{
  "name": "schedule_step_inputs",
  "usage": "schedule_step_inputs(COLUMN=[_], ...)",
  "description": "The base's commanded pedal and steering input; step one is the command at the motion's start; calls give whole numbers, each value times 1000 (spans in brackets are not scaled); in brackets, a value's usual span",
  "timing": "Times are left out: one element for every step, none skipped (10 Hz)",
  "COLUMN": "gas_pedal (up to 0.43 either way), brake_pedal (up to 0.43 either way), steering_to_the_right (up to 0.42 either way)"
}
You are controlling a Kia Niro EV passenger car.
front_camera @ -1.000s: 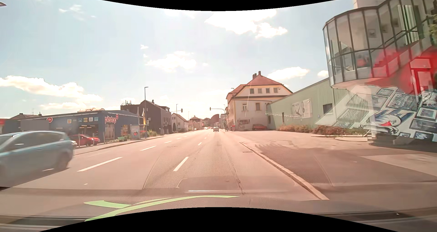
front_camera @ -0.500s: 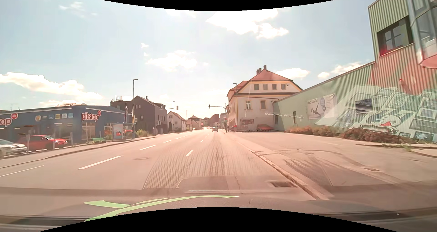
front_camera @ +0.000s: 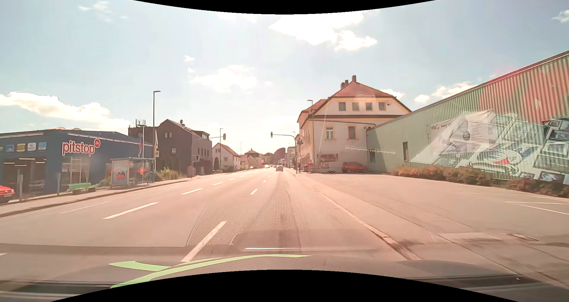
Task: Follow the waypoints while adhering to traffic rules and regulations
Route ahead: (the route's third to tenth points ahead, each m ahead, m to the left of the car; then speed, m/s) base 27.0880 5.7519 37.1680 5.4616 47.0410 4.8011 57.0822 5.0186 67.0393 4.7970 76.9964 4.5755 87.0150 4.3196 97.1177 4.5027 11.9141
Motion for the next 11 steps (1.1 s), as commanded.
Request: schedule_step_inputs(gas_pedal=[79, 79, 67, 67, 67, 67, 59, 59, 59, 59, 59], brake_pedal=[0, 0, 0, 0, 0, 0, 0, 0, 0, 0, 0], steering_to_the_right=[-4, -5, -5, -5, -5, -5, -5, -5, -5, -5, -5])
